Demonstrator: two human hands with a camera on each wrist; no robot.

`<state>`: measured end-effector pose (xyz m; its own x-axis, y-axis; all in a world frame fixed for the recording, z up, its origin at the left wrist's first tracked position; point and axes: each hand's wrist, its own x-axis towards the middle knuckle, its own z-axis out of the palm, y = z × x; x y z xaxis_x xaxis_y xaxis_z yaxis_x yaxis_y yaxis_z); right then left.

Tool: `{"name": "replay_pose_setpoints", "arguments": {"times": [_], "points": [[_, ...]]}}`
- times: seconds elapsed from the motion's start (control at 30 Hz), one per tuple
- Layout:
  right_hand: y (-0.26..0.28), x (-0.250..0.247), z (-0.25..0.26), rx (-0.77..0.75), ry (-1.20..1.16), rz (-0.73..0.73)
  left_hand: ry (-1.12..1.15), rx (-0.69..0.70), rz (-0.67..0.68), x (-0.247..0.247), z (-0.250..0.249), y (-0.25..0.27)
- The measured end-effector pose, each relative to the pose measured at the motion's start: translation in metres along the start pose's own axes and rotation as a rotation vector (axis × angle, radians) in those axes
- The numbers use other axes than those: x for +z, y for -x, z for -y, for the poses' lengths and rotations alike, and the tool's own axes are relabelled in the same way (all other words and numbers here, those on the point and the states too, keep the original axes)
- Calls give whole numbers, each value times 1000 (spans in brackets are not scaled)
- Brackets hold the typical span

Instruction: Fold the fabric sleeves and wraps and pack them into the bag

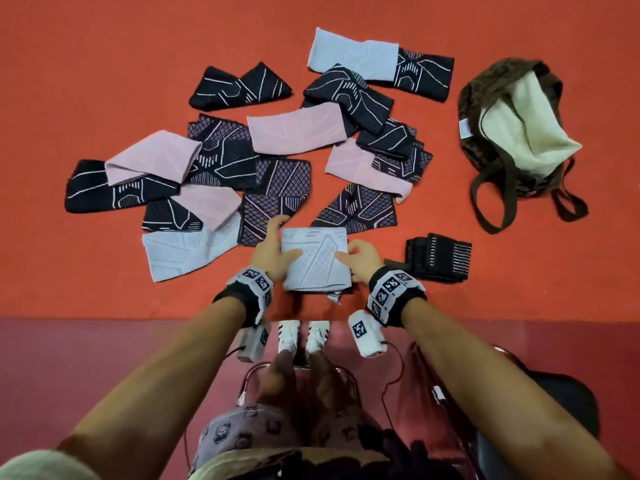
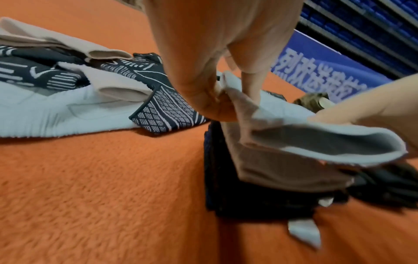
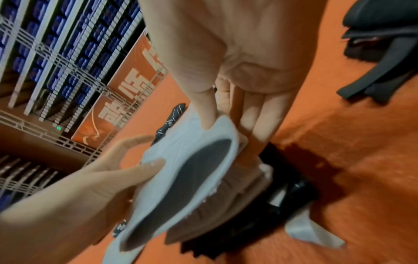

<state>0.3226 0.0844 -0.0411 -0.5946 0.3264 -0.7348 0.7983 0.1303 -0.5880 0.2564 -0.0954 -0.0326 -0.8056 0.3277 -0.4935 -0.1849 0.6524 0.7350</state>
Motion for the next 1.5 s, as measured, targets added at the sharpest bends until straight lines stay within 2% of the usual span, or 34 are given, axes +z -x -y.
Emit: {"name": "replay_pose_setpoints", "arguments": {"times": [0.1, 0.2, 0.33, 0.4, 0.43, 0.5, 0.6, 0.67, 0.8, 1.0, 1.27, 1.37, 1.5], "points": [[-11, 8, -22, 27, 74, 2, -120, 152, 59, 4, 12, -2], [-4, 10, -23, 6, 179, -16, -173, 204, 99, 7, 27, -7], [1, 6, -22, -33, 351, -67, -363, 195, 167, 15, 30, -10], [3, 7, -19, -42, 399, -112, -497, 227, 153, 15, 31, -8], [4, 7, -19, -66, 413, -134, -571, 286, 118, 16, 34, -8], [7, 6, -19, -213, 533, -144, -740, 416, 66, 15, 34, -7], [10, 4, -18, -478, 818, -8, -1000, 467, 213, 16, 29, -5], [5, 3, -23, -533, 981, 116, -1091, 459, 281, 16, 27, -5], [-5, -2, -30, -535, 1084, 207, -1129, 435, 319, 20, 35, -9], [-18, 0, -34, -521, 1089, 203, -1115, 416, 351, 23, 40, -20], [-11, -12, -12, -475, 1038, 224, -973, 504, 411, -6, 8, -31], [-11, -24, 9, -468, 990, 185, -923, 572, 365, -21, -16, -46], [-24, -50, 41, -458, 909, 26, -890, 576, 288, -38, -64, -79]]}}
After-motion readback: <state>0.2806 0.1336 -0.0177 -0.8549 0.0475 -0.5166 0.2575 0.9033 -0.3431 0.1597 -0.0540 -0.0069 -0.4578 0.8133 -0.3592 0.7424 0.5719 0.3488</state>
